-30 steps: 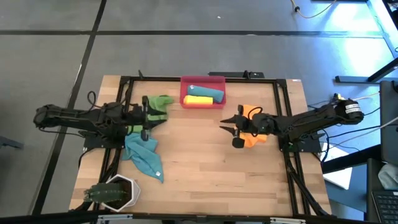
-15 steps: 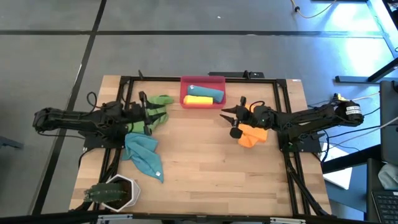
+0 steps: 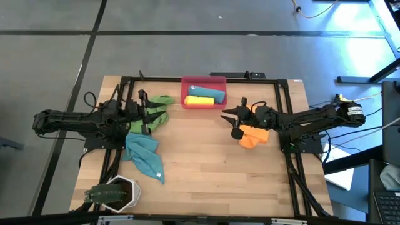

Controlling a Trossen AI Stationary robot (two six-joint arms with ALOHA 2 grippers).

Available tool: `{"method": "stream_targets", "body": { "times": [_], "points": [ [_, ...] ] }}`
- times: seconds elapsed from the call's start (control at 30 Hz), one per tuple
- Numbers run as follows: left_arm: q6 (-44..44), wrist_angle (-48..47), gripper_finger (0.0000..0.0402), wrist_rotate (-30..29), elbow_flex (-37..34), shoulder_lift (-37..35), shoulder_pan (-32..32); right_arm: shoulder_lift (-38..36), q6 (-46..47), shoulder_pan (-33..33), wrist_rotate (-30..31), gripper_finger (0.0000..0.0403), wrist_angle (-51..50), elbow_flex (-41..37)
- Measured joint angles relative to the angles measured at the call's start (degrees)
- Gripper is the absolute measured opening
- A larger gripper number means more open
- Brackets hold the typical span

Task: Roll microfiber towels into tight, uniform cylinder then place into a basket
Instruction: Roll the orange microfiber cloth

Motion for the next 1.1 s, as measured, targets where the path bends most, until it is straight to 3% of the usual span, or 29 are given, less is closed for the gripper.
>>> {"method": "stream_targets", "body": {
  "times": [0.17, 0.83, 1.1],
  "points": [
    [0.0, 0.0, 0.0126, -0.1, 0.0, 0.8, 0.0, 0.0, 0.0, 0.5, -3.4, 0.0112, -0.6, 0.0],
    [3.5, -0.2, 0.0126, -2.0, 0.0, 1.3, 0.0, 0.0, -0.6, 1.6, -3.4, 0.0112, -1.8, 0.0],
    [4.6, -2.5, 0.0126, -4.9, 0.0, 1.3, 0.0, 0.0, -1.5, 1.6, 2.2, 0.0112, -1.8, 0.0]
  ]
}}
